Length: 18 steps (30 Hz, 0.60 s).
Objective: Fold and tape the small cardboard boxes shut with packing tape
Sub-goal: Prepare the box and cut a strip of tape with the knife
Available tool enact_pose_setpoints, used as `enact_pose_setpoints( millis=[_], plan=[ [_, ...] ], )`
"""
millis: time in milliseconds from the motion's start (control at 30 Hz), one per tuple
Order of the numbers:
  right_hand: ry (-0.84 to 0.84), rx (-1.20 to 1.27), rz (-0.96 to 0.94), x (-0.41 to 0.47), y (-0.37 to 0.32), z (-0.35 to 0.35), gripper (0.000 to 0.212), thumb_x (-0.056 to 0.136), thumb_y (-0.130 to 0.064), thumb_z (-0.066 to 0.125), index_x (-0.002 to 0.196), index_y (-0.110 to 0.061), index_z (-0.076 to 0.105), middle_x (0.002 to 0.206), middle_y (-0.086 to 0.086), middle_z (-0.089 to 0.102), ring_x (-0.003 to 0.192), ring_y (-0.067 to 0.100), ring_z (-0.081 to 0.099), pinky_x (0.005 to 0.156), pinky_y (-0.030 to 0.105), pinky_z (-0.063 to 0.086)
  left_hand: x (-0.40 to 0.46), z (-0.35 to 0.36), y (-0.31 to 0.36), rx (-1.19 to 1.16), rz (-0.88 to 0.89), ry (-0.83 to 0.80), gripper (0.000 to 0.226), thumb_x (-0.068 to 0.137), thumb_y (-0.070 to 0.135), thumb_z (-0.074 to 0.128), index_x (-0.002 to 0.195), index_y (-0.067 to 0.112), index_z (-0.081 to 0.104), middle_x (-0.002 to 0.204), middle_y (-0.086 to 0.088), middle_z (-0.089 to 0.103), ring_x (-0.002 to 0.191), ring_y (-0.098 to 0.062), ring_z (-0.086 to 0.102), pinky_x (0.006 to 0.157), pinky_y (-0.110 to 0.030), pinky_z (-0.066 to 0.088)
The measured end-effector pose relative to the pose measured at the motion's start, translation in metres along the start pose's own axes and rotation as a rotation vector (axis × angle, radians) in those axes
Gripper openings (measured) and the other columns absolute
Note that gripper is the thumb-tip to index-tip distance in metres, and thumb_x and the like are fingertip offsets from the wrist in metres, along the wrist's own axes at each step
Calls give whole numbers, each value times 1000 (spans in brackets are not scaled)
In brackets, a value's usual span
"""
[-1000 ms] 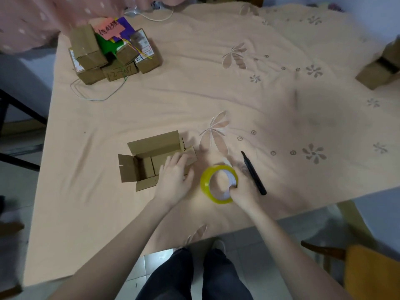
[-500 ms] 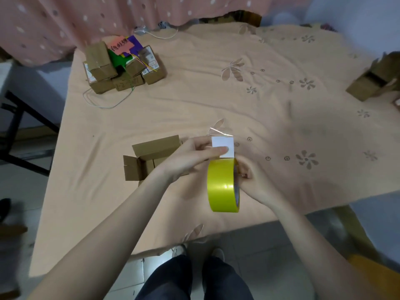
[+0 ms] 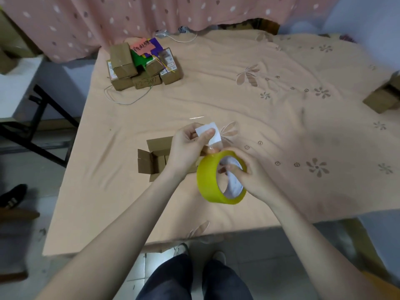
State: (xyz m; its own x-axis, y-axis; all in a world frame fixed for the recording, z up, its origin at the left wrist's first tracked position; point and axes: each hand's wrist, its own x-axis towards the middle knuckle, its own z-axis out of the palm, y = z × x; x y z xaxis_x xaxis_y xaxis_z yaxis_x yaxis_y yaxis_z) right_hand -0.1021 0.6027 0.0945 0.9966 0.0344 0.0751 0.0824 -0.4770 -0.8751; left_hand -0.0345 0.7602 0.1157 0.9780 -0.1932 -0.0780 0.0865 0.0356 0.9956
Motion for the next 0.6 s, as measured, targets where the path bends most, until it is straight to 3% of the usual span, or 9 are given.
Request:
enact_pose_setpoints(
  millis=[67,167,267,367,433,500,600],
  plan=[
    [-30,-11,-39,-1,3,-7,44,86,-3,52,105,-42,57,105,-26,62,103,-10,54,88,1,34,-1,-5,-8,-52,-19,-37,12,91,15,62,81,8,64,64,4,61,66,-21,61,61,-28,52],
    [-37,16,29,-3,9,-15,45,86,-5,51,114,-38,58,113,-7,58,114,6,51,97,10,34,-2,-18,-23,-53,-116,-123,11,92,24,60,91,19,70,89,3,64,80,-6,60,78,-23,49],
    [-44,-53,79,-6,13,-20,44,86,-9,65,117,-39,58,113,-4,60,112,7,48,97,8,31,-2,-31,-34,65,-201,-258,18,92,41,56,88,31,70,89,13,61,76,-1,55,72,-18,42],
    [-72,-96,101,-6,10,-21,44,80,-12,72,116,-34,62,109,-9,59,109,6,46,92,3,29,0,-34,-38,-83,-387,-352,56,78,75,44,104,30,64,100,10,66,82,-11,67,73,-21,50],
    [-100,-153,89,-6,9,-19,47,77,-17,77,120,-28,62,108,-3,57,110,12,44,99,15,31,3,-32,-40,-151,-524,-354,75,66,88,36,103,28,61,102,7,69,98,-20,69,81,-28,52],
    [-120,-236,73,-6,9,-17,48,76,-25,78,122,-26,62,105,3,55,108,17,44,102,32,32,4,-26,-42,-114,-558,-325,75,65,87,44,106,25,59,103,5,71,100,-21,69,84,-30,54],
    [-83,-285,38,-4,12,-14,37,82,-29,72,118,-27,65,96,1,53,99,17,43,98,37,33,5,-18,-46,9,-516,-222,50,76,59,67,103,19,54,105,-3,72,87,-11,69,85,-30,56]
  ],
)
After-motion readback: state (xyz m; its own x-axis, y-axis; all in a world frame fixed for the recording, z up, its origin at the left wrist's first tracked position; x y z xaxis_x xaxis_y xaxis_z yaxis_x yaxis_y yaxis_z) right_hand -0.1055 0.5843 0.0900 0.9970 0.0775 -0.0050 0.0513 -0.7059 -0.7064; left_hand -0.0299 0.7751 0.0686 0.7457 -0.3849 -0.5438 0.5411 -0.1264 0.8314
